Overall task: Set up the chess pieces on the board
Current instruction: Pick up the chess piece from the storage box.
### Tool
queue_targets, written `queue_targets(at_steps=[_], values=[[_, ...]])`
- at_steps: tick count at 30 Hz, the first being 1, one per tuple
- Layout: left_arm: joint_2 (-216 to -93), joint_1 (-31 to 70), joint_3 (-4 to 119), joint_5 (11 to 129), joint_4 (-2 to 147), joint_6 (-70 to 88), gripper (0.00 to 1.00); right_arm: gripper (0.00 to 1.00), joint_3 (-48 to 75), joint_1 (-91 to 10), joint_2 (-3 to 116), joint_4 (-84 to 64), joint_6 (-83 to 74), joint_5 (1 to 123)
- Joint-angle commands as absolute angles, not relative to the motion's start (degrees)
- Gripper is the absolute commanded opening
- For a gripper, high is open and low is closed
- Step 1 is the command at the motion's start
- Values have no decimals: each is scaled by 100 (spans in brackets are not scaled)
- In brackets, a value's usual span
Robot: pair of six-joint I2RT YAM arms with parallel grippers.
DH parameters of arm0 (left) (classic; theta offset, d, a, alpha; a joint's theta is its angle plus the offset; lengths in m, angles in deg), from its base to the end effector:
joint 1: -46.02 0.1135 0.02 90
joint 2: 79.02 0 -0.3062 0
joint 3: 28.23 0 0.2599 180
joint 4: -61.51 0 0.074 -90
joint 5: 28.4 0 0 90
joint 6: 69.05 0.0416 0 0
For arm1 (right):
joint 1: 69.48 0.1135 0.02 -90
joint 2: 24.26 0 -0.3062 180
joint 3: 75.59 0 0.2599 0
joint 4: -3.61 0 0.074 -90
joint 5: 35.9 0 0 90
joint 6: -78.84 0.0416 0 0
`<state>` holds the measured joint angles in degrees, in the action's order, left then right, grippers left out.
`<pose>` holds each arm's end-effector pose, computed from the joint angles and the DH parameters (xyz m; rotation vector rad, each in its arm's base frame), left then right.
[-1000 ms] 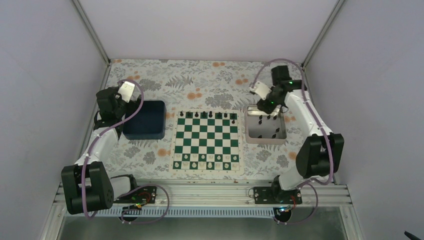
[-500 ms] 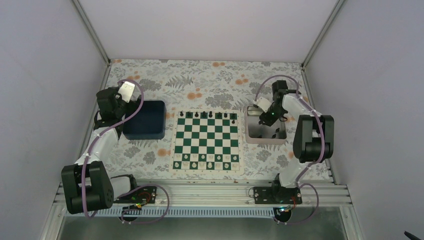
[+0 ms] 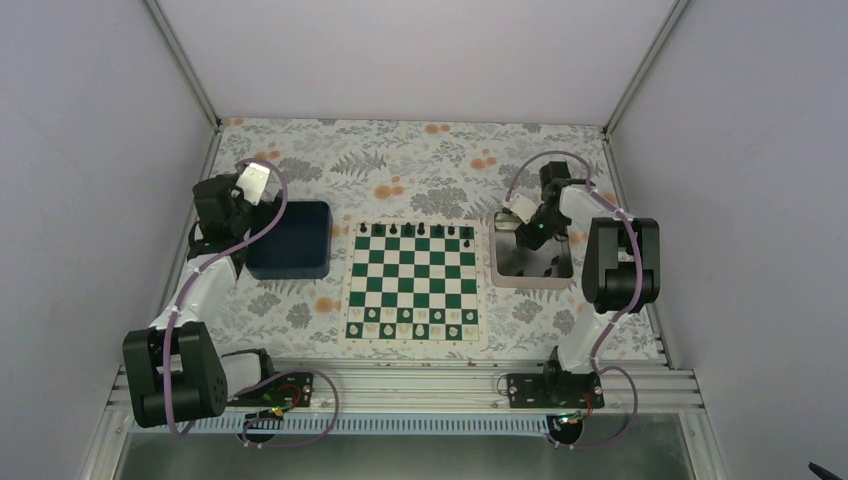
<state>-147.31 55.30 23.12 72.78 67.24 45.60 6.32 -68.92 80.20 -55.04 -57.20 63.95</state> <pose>0.2592 0.0342 0.2780 0.3886 1.9249 0.1974 0.3540 0.0106 0.1967 -1.1769 2.6837 0.1457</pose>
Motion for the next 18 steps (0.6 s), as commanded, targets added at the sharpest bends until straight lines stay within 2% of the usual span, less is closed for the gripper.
queue_targets(at_steps=[1,6,18], values=[[-14762,5578,2371,7347,6674,4541,100,29,792,-6948,8152,-5422,-5778,6562],[-14744,5578,2362,7329,6664,4547,100,15,821,-6942,8163,-5493,-5782,6524],[-14669,5576,2353,7343,6678,4538,100,5,1102,-6768,7525,-5993,-5749,6406]])
